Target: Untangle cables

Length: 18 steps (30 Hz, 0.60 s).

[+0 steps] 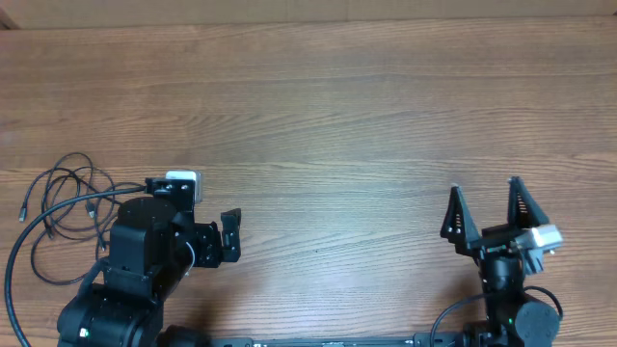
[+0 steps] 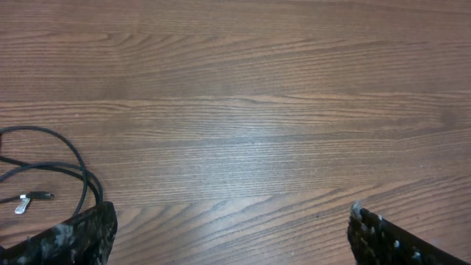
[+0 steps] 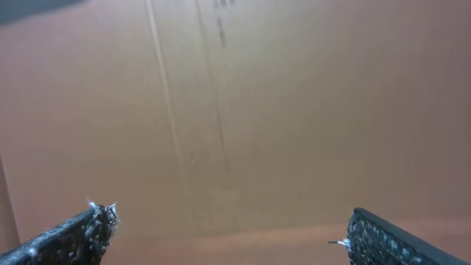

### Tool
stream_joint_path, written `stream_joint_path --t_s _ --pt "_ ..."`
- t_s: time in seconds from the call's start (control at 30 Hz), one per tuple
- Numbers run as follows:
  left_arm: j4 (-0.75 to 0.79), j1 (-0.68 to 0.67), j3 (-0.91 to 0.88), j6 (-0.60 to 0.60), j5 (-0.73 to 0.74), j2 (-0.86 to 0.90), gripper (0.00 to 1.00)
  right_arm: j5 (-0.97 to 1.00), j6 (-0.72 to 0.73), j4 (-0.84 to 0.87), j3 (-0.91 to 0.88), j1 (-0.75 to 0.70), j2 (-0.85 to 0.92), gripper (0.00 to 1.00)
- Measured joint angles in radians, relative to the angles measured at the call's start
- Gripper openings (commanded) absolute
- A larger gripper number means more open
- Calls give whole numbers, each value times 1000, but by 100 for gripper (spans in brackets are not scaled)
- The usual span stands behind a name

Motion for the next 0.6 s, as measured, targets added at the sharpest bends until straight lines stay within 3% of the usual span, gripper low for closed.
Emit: stream_joint_path --t_s 0.47,0.6 --pt "0 0 0 0 0 0 100 6 -72 -349 0 0 -1 100" --pt "0 0 0 0 0 0 100 3 -76 -361 0 0 -1 100"
